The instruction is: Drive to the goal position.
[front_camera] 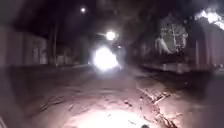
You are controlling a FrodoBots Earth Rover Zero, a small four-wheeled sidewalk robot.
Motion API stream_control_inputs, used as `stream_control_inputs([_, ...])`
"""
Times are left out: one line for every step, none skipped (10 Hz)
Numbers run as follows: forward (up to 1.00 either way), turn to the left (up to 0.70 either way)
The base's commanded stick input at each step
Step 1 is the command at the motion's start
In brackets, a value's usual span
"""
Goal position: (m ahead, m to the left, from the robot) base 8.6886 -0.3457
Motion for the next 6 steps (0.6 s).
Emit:
stream_control_inputs([0.7,0.0])
stream_control_inputs([0.7,0.0])
stream_control_inputs([0.7,0.0])
stream_control_inputs([0.7,0.0])
stream_control_inputs([0.7,0.0])
stream_control_inputs([0.7,0.0])
